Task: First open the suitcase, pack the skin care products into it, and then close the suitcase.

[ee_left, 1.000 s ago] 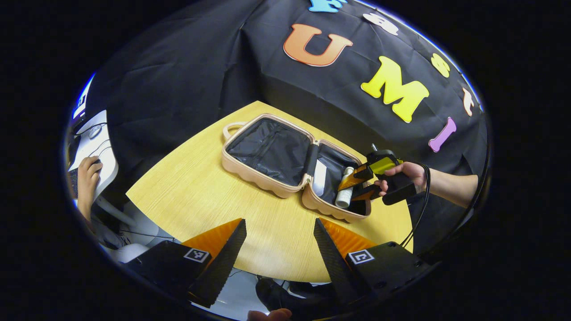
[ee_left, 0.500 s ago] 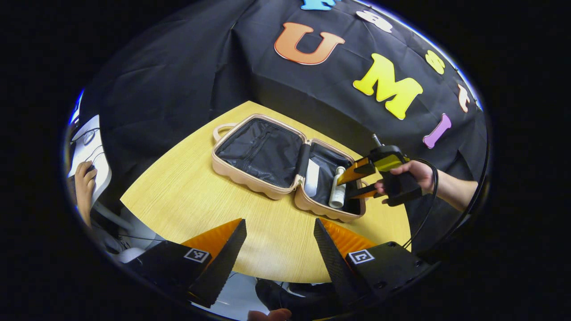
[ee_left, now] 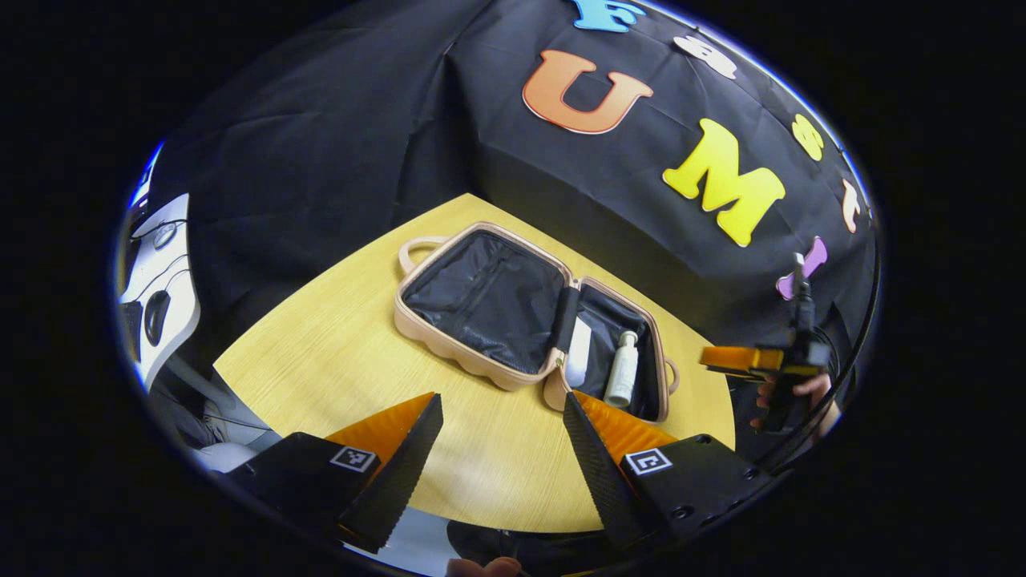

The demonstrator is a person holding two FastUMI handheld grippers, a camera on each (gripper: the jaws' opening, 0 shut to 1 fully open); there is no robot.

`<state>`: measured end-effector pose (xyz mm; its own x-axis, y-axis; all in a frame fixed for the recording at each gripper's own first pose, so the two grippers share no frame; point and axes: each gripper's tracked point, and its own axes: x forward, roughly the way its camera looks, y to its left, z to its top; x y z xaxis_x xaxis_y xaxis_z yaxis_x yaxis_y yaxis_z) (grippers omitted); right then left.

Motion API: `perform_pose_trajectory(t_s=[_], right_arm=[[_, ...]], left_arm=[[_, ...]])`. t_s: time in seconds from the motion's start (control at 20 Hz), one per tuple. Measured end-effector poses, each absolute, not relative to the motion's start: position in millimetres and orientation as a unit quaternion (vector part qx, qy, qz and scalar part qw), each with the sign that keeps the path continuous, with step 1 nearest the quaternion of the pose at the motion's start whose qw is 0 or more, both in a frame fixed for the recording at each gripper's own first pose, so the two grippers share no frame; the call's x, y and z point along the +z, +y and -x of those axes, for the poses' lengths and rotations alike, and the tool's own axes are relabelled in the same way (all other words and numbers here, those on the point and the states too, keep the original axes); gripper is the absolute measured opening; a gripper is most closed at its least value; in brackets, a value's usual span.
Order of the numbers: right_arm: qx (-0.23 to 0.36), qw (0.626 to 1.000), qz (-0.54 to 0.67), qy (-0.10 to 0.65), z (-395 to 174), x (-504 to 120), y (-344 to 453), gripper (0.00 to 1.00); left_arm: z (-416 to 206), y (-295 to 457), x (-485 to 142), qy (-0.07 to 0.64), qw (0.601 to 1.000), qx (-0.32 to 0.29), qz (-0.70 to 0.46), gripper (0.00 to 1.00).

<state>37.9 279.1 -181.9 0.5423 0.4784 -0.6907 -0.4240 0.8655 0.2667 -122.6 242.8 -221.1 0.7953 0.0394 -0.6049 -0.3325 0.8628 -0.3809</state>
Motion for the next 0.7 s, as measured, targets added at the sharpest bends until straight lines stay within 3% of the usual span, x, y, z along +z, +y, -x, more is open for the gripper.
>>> perform_pose_trajectory(t_s=[0.25, 0.7], right_arm=[[0.243, 0.933, 0.008, 0.266, -26, -131, 241, 0.79], [0.213, 0.968, 0.014, 0.131, -12, -40, 230, 0.78]], left_arm=[[94, 277, -214, 0.280, 0.925, 0.128, 0.223, 0.96], [48, 347, -234, 0.262, 0.930, 0.131, 0.221, 0.96]])
